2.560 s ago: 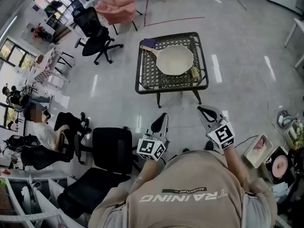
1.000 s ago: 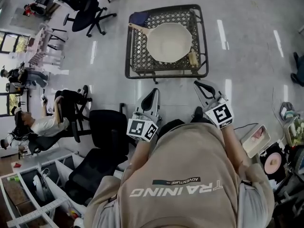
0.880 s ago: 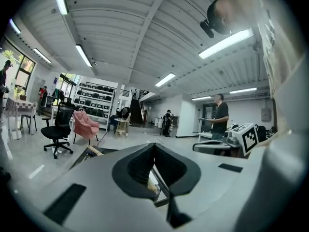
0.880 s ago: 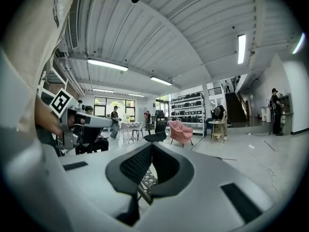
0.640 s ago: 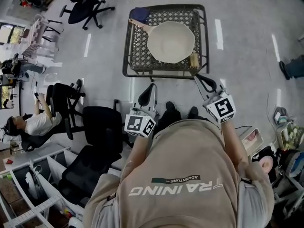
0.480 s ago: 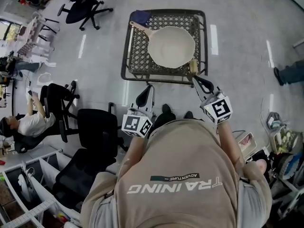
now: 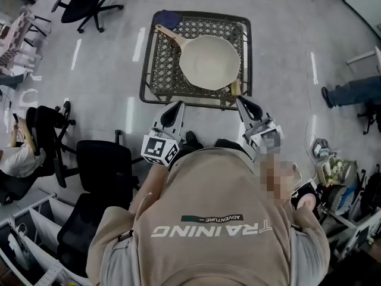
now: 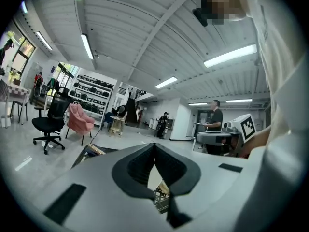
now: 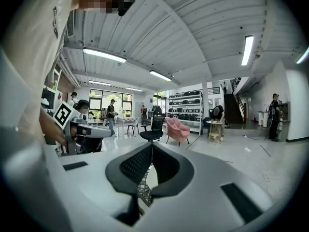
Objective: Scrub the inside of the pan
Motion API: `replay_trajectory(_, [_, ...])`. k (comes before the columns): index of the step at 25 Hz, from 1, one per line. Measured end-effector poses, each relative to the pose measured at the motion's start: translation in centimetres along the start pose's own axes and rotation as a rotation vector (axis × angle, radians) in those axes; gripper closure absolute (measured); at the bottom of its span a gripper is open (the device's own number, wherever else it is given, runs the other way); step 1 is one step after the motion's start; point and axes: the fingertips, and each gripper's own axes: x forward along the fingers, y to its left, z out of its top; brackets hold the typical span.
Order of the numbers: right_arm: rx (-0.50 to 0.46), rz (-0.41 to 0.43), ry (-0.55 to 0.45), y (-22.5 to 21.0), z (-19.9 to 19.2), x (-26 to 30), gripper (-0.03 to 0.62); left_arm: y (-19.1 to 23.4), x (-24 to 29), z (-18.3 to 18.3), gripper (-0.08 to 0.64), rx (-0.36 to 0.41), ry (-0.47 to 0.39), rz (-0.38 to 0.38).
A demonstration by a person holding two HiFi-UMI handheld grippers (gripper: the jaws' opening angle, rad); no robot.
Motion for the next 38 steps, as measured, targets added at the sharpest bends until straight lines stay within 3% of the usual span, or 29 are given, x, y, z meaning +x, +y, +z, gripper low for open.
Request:
replay_trajectory(8, [-0.011, 0.023, 0.025, 1.3, -0.3, 1.5, 0.575, 3.6, 2.1, 0.2, 0.541, -0.008, 0.021, -0.045])
replay_trajectory(14, [0.002, 0.021, 0.027, -4.1, -1.6, 4.6, 0.575, 5.1, 7.7, 0.0, 0.541, -0.006, 0.048, -0.031])
replay_trajectory(24, [0.026, 0.052, 0.020, -13.1, -2.0, 11.9, 0.575, 6.9, 17.1, 4.0, 0.541, 0.046, 0.087, -0.048])
replay_trajectory(29, [0.051, 0.096, 0.054, -15.5, -3.9, 13.8, 0.575, 7.5, 20.5, 4.7, 0.541, 0.025, 0.099, -0.039])
replay_trajectory(38, [0.202, 0.025, 0.224, -17.2, -10.6, 13.1, 0.574, 9.8, 21.8, 5.1, 0.541, 0.014, 0.105, -0.031])
